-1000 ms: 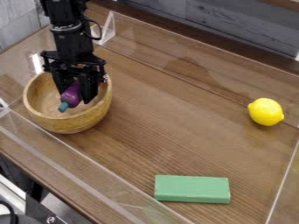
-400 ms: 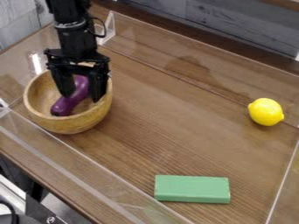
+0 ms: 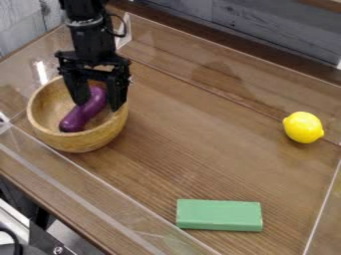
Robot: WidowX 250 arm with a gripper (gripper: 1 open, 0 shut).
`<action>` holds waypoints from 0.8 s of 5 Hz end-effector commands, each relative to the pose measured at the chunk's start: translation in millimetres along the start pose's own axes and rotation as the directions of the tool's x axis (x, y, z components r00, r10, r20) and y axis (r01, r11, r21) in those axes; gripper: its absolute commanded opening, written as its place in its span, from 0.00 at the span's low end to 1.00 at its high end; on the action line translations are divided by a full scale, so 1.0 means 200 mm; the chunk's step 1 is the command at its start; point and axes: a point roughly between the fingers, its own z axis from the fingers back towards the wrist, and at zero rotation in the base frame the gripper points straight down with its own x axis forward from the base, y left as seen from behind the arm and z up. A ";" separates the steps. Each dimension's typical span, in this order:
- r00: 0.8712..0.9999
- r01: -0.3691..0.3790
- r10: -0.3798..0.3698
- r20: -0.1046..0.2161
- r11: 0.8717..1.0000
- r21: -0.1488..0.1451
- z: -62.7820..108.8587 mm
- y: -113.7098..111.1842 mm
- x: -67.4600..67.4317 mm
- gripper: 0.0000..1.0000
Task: Put the purple eggplant in the brown bowl
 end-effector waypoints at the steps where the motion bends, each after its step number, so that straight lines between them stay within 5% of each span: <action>1: 0.996 0.003 -0.004 0.088 1.000 0.018 0.14 -0.02 0.04 1.00; 4: 0.990 0.018 -0.023 0.136 0.999 0.036 0.20 -0.05 0.05 1.00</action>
